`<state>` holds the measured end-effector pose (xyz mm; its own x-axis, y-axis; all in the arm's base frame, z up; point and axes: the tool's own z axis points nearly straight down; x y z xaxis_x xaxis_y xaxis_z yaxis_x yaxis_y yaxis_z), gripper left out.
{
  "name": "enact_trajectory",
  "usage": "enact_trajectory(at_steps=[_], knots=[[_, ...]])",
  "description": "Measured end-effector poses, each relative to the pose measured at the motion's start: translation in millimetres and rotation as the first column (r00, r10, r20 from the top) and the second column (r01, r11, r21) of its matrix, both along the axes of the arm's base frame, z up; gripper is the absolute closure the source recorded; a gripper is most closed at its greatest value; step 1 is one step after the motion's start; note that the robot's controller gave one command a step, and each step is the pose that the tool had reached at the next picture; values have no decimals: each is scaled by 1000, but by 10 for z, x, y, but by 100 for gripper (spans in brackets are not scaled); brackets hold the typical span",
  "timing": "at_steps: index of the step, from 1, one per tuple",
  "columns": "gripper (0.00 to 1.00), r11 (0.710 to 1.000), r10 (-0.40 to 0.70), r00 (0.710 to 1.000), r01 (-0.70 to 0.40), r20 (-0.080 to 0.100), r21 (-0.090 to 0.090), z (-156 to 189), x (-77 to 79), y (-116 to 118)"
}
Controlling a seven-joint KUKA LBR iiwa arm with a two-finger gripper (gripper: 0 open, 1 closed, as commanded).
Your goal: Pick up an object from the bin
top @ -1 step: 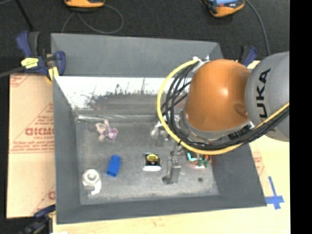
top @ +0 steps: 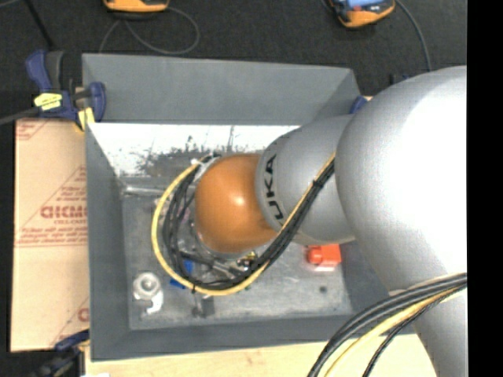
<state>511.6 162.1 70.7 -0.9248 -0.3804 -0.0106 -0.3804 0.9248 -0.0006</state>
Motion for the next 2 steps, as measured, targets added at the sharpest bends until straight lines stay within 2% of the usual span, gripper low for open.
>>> enact_trajectory(at_steps=[1,2], knots=[[0,964,264,964,-264,-4,-4,308,189,-99],[0,901,433,901,-433,-4,-5,300,467,-85]])
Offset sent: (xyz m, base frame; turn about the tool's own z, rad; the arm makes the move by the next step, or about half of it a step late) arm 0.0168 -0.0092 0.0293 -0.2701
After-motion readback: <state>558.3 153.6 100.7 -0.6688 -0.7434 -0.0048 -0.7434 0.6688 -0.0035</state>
